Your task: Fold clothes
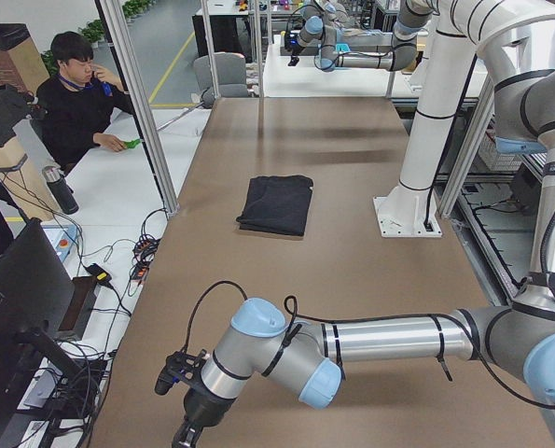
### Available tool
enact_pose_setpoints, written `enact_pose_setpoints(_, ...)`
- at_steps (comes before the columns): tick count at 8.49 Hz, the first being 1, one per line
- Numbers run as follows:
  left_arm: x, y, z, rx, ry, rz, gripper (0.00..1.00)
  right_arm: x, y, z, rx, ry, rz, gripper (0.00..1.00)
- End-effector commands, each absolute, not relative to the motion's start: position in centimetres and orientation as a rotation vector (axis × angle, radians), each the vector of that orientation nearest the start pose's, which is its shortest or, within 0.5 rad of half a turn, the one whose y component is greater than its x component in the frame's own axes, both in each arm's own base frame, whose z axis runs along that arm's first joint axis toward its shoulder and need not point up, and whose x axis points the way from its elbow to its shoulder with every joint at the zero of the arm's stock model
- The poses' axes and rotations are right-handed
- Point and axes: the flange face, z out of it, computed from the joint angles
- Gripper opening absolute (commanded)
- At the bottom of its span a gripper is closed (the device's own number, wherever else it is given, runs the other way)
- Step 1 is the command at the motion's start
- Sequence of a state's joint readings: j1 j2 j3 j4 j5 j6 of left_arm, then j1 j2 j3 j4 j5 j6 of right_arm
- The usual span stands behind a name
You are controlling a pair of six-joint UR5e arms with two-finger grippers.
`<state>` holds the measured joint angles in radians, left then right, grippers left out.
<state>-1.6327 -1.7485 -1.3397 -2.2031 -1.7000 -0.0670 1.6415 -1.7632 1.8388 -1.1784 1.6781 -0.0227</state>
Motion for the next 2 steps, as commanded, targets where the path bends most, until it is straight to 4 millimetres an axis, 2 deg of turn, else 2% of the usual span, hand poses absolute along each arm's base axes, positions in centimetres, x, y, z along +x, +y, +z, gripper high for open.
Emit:
enact_pose_setpoints(1, -15.62, -58.15, 62.82, 0.604, 0.127, -0.049, 0.94, 15.96, -43.08, 59.32, 0.466, -0.079, 0.034, 0.95)
enact_pose_setpoints(2, -15.49, -58.13, 63.02, 0.609, 0.117, -0.030, 0.94, 15.97, -43.08, 59.32, 0.466, -0.079, 0.034, 0.95)
